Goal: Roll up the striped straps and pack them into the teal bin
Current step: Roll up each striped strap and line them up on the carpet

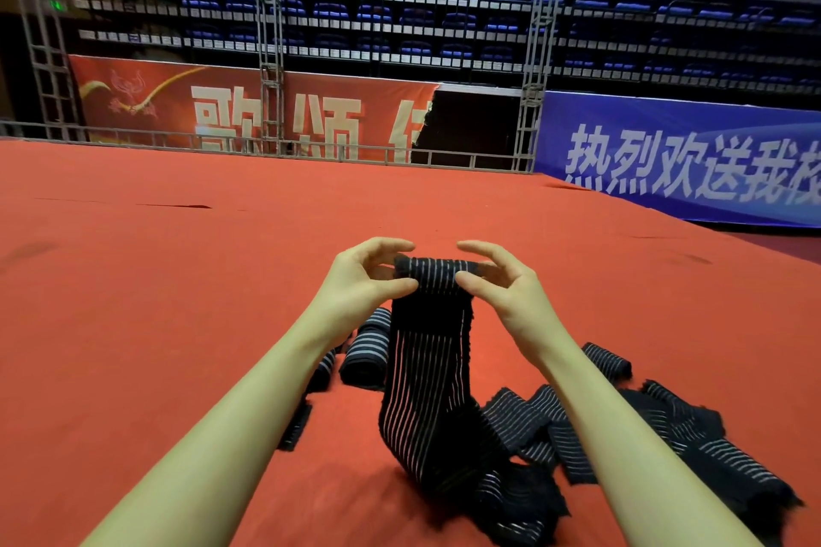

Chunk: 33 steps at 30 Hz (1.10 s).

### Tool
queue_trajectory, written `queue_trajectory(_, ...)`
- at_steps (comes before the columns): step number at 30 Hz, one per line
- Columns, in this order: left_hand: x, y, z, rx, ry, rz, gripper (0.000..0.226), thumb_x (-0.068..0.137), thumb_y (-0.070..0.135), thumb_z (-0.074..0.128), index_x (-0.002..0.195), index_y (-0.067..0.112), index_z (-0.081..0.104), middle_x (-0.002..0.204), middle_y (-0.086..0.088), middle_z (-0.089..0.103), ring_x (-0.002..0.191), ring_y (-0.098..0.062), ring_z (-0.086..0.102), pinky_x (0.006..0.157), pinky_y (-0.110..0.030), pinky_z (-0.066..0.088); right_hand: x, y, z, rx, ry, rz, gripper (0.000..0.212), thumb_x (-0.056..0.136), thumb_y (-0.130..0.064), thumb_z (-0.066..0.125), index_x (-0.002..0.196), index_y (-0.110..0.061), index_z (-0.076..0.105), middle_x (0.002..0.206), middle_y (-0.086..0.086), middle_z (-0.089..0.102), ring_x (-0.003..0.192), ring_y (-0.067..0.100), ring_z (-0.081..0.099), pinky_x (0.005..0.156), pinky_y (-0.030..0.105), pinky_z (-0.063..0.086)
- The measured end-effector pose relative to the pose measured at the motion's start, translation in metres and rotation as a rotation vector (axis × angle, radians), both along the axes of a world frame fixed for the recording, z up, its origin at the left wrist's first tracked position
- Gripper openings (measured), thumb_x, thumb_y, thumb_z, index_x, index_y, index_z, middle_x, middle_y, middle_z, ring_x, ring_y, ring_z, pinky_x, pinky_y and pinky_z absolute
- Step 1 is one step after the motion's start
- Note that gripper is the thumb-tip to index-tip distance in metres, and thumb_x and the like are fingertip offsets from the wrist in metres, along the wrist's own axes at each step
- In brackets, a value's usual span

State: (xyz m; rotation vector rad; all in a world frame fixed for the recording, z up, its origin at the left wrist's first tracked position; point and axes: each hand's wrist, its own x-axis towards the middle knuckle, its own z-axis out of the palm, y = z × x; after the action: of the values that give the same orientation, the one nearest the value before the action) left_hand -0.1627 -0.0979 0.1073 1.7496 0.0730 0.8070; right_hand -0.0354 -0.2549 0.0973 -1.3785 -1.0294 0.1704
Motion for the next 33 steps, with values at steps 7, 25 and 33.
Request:
queue_trajectory(7, 0.0, 0.001, 0.0, 0.17, 0.098, 0.029, 0.025, 0.08, 0.003, 0.073, 0.098, 0.018, 0.066, 0.094, -0.008, 0.07, 0.079, -0.011, 0.065, 0.075, -0.023, 0.054, 0.002, 0.0, -0.002, 0.027, -0.02, -0.028, 0.012, 0.088, -0.004, 0.064, 0.097, -0.012, 0.068, 0.091, -0.004, 0.072, 0.086, 0.006, 0.066, 0.076, 0.017, 0.049)
queue_trajectory(25, 0.005, 0.009, 0.001, 0.081, -0.034, 0.095, 0.018, 0.086, 0.007, 0.067, 0.096, 0.02, 0.061, 0.097, -0.01, 0.067, 0.086, -0.014, 0.062, 0.076, -0.024, 0.053, -0.011, 0.021, -0.027, 0.003, -0.161, -0.38, 0.015, 0.082, -0.031, 0.071, 0.075, -0.042, 0.063, 0.087, -0.023, 0.067, 0.105, 0.023, 0.059, 0.098, 0.042, 0.039)
queue_trajectory(33, 0.012, 0.006, -0.002, 0.168, -0.029, 0.136, 0.016, 0.091, 0.01, 0.061, 0.099, 0.023, 0.054, 0.089, 0.001, 0.062, 0.082, -0.014, 0.059, 0.074, -0.026, 0.051, -0.009, 0.025, -0.031, -0.005, -0.145, -0.253, 0.014, 0.081, -0.05, 0.052, 0.082, -0.037, 0.05, 0.067, -0.004, 0.068, 0.075, 0.021, 0.06, 0.09, 0.059, 0.039)
